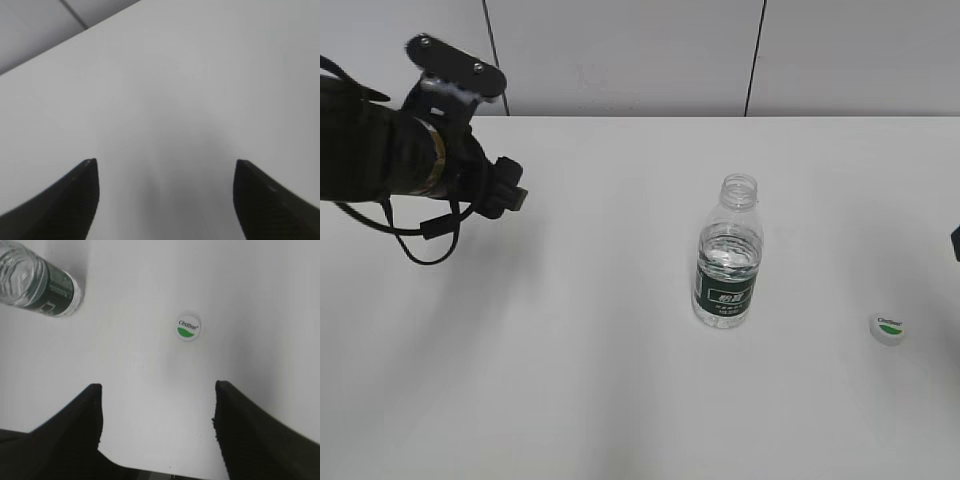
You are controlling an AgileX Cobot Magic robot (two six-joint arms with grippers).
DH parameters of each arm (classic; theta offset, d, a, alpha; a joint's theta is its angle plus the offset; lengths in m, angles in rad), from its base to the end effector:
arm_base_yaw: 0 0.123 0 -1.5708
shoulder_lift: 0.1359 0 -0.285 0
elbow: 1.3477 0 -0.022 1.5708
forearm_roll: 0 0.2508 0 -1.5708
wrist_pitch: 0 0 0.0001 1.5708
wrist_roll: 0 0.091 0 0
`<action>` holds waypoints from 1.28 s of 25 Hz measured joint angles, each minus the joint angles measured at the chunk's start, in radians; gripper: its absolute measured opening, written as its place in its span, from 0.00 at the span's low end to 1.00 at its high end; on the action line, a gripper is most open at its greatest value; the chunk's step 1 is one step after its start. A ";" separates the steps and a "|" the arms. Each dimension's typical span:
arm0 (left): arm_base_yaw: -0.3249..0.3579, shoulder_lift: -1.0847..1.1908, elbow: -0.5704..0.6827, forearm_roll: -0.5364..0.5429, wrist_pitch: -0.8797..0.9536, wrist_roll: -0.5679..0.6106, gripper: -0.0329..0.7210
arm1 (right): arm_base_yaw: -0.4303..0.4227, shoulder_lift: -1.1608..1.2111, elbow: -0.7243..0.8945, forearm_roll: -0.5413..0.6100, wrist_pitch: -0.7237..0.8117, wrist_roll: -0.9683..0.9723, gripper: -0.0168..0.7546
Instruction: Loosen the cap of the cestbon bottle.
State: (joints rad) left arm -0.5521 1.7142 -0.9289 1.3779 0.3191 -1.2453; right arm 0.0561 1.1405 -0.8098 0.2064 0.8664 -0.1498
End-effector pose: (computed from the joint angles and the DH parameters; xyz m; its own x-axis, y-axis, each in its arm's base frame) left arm 0.3106 -0.1583 0.1929 -0.5452 0.4725 -0.6925 0.3788 0.8757 0.2994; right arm 0.2056 0.0258 0.2765 -0.8875 -0.0647 -0.4563 -0.1396 0.9813 0.1323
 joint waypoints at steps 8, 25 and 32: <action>-0.060 -0.131 0.018 -0.600 0.365 0.128 0.80 | 0.000 -0.159 0.000 0.002 0.211 0.000 0.70; -0.063 -0.690 0.051 -1.110 0.632 0.664 0.76 | 0.000 -0.663 0.000 0.043 0.348 0.000 0.70; -0.063 -1.079 0.204 -1.118 0.675 0.786 0.73 | 0.000 -0.841 0.000 0.035 0.349 -0.005 0.70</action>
State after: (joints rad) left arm -0.6154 0.6356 -0.7245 0.2598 0.9945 -0.4593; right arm 0.0561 0.2992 -0.8098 0.2412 1.2157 -0.1552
